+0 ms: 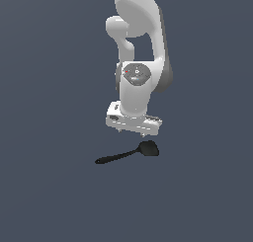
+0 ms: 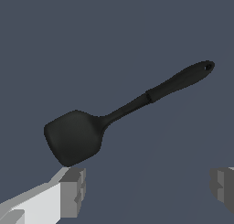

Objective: Pick up the object and move it to a goal position.

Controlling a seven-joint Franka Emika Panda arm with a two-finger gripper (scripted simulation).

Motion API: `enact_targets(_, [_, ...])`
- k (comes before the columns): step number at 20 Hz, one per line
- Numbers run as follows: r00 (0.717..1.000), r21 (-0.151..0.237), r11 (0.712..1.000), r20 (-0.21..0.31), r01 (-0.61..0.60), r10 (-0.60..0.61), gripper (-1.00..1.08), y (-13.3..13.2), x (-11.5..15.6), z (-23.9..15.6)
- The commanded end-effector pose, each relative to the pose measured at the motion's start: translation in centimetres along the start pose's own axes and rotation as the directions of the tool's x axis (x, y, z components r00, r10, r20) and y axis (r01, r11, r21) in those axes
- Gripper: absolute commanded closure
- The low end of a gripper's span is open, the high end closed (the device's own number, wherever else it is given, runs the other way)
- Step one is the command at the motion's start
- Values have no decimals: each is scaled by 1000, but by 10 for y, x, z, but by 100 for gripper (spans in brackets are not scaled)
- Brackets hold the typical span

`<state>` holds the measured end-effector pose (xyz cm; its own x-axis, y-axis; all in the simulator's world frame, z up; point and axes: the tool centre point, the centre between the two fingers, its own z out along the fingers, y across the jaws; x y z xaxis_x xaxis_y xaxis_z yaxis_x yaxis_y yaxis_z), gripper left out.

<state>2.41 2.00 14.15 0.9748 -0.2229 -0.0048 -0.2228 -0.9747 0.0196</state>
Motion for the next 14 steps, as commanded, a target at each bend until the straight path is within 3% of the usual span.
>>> enact_targets(1, [997, 3, 997, 2, -75, 75, -92, 0, 4, 5])
enact_targets(7, [968, 9, 968, 6, -251, 251, -92, 0, 14, 18])
enact_targets(14, [895, 13, 895, 11, -446, 445, -92, -1, 25, 33])
